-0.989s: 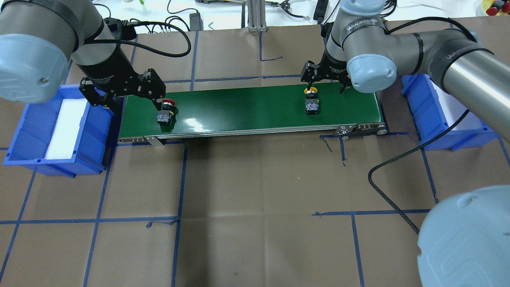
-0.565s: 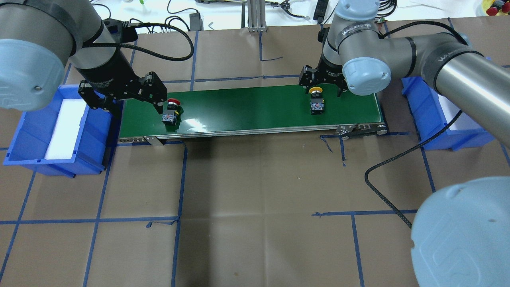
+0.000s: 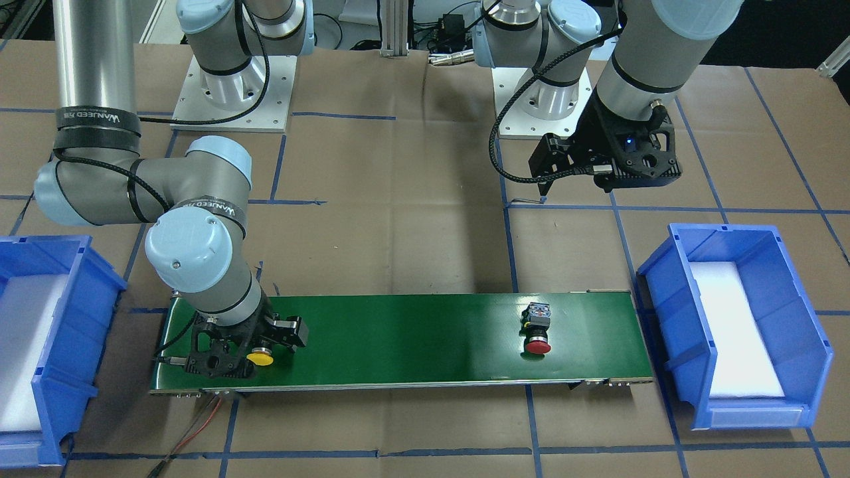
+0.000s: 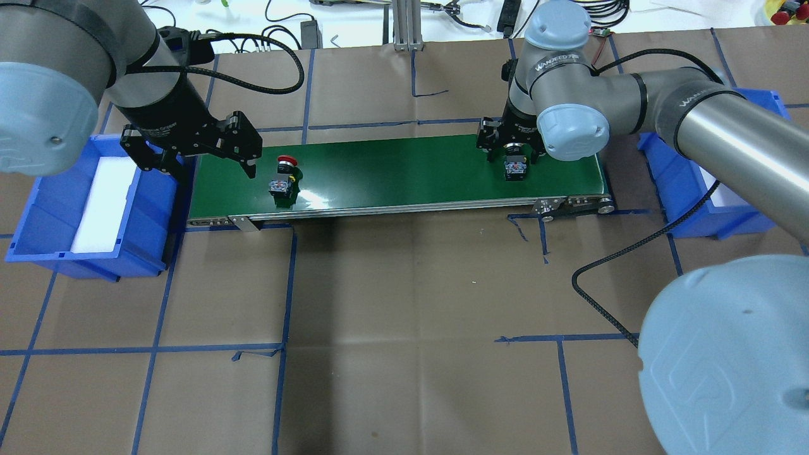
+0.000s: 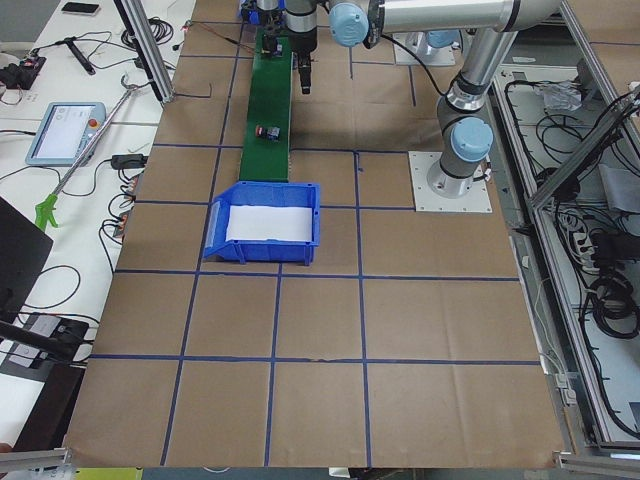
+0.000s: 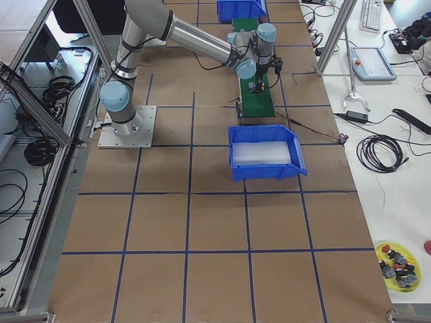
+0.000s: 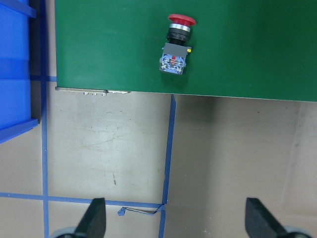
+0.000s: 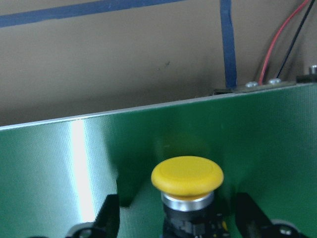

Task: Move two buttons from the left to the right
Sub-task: 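Lower the right gripper onto the yellow button and grasp it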

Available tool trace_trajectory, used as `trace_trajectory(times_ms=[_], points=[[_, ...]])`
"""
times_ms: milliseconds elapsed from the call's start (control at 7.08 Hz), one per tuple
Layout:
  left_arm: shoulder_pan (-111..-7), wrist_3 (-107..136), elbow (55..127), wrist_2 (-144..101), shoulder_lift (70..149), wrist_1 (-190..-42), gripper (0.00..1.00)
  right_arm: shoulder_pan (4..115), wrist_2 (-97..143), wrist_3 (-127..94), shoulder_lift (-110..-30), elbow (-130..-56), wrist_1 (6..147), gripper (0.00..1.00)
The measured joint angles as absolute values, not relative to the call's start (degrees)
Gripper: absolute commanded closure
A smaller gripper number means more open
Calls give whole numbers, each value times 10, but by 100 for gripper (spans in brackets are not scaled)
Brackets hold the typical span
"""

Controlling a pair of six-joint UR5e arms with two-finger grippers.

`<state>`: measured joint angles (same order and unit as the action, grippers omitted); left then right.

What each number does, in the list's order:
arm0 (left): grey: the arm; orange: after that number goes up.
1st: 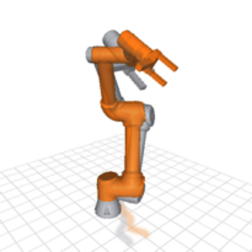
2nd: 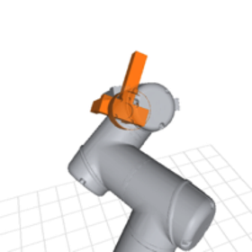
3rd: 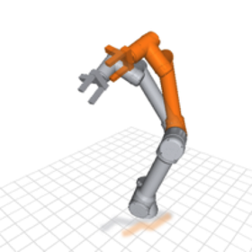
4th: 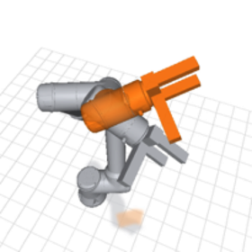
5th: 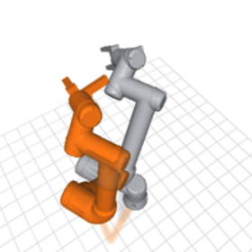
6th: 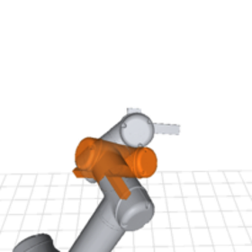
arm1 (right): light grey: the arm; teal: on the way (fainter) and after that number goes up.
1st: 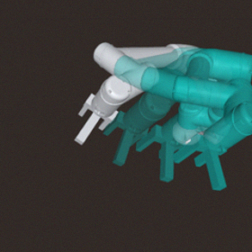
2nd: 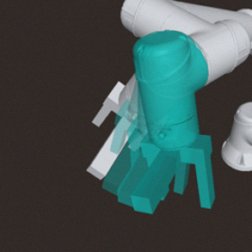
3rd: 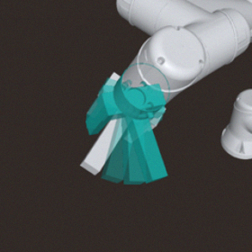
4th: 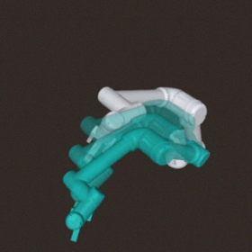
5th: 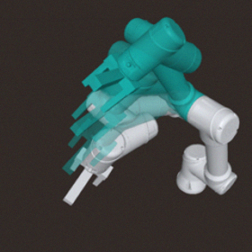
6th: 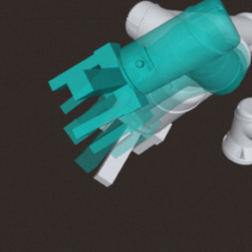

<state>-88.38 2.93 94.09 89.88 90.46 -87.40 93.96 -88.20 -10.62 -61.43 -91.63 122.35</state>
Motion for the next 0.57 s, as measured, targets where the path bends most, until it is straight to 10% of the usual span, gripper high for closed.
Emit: trace_trajectory(times_ms=[565], points=[[-883,29,941,898,903,-867,0,935,-888,-50,-629,-902,1212,99]])
